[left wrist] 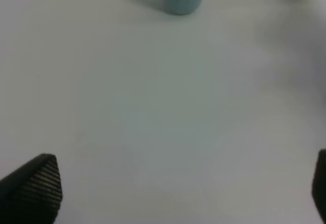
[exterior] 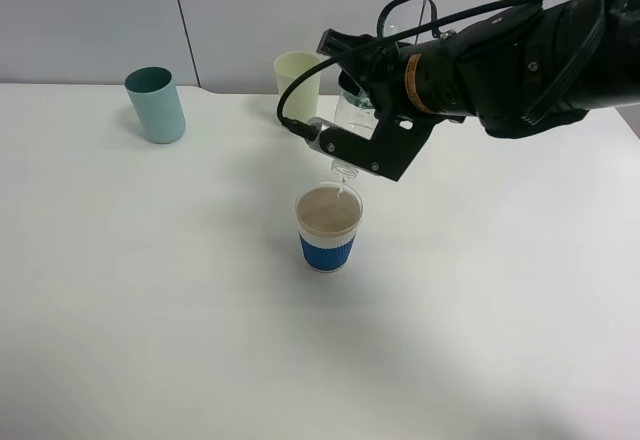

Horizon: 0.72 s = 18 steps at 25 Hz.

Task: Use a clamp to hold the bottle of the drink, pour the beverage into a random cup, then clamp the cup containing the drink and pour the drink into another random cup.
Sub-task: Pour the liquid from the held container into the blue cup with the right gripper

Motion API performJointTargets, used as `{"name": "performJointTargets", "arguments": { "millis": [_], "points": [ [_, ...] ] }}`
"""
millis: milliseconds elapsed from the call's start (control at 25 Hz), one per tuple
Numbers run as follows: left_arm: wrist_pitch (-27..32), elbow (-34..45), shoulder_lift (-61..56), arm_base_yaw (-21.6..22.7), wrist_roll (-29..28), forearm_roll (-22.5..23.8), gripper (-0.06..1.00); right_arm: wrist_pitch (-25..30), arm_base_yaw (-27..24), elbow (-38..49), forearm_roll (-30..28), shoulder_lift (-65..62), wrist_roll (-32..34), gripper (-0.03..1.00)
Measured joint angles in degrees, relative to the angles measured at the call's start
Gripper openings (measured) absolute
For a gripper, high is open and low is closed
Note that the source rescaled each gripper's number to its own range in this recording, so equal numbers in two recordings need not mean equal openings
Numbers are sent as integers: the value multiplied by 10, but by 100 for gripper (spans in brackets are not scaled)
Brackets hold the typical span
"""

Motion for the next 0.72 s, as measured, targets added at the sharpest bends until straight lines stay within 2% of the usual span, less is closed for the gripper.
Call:
{"name": "performJointTargets", "arguments": {
  "millis": [720],
  "points": [
    [0,0,0,0,0,0,100,-10,7,0,0,0,-50,0]
  ]
}}
